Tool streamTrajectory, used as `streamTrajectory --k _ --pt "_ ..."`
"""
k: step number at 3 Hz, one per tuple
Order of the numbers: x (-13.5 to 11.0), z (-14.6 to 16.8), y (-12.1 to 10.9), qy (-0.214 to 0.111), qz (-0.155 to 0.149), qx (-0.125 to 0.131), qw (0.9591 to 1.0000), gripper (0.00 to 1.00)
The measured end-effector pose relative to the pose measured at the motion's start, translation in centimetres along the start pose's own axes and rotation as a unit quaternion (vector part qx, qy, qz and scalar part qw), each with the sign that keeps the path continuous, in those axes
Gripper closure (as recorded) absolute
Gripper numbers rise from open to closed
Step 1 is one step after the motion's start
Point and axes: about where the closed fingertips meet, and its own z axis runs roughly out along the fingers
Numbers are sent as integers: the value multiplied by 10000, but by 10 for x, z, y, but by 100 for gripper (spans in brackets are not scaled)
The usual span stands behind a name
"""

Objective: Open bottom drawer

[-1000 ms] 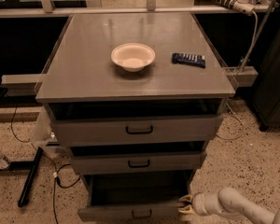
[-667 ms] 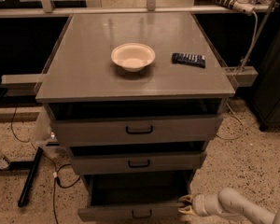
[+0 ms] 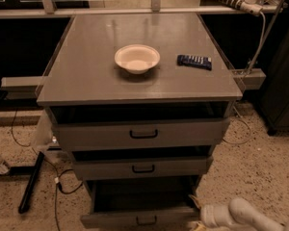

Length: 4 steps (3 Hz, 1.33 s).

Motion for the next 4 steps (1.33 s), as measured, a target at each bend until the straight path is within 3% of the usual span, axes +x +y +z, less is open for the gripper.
streamTrajectory --k 2,3,4 --pt "-11 -5 -1 0 0 0 10000 60" --pt "-6 -9 8 -50 80 -39 9999 83" --pt "-7 -10 8 -50 80 -40 9999 100"
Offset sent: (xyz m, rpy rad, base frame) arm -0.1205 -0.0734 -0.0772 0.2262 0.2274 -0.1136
